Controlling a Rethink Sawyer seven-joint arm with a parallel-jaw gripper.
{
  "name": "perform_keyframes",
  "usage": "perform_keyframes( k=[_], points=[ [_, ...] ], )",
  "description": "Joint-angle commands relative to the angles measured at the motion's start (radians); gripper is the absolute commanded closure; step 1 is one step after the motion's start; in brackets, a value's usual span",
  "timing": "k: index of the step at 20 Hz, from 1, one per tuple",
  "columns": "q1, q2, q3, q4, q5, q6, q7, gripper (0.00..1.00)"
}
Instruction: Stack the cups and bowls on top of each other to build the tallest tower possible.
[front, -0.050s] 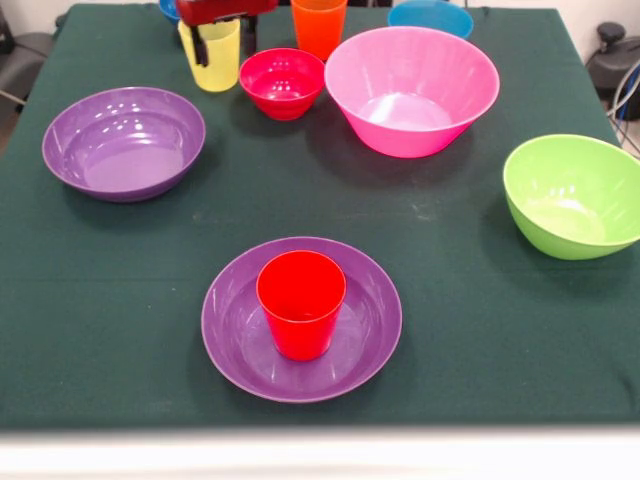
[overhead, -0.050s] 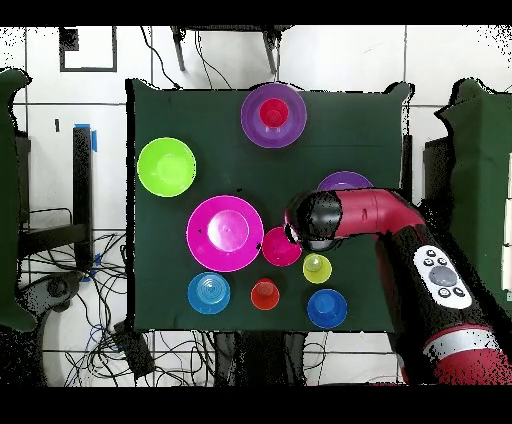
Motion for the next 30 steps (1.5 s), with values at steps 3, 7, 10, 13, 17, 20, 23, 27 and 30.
perform_keyframes(
  k=[3,7,10,13,17,20,23,27,30],
  points=[
    [0.07,0.094,0.014,0.05,-0.047,-0.183,0.068,0.0],
    [0.078,0.089,0.002,0.051,-0.037,-0.193,0.066,0.0],
    [0.099,0.095,-0.026,0.028,-0.066,-0.222,0.073,0.0],
    [0.118,0.108,-0.057,0.003,-0.093,-0.244,0.075,0.0],
    [0.13,0.14,-0.086,-0.019,-0.104,-0.271,0.069,0.0],
    [0.154,0.165,-0.114,-0.039,-0.122,-0.294,0.083,0.0],
    [0.173,0.169,-0.122,-0.067,-0.119,-0.28,0.075,0.0],
    [0.186,0.174,-0.147,-0.075,-0.134,-0.297,0.068,0.0],
    [0.197,0.172,-0.155,-0.081,-0.135,-0.296,0.061,0.0]
  ],
)
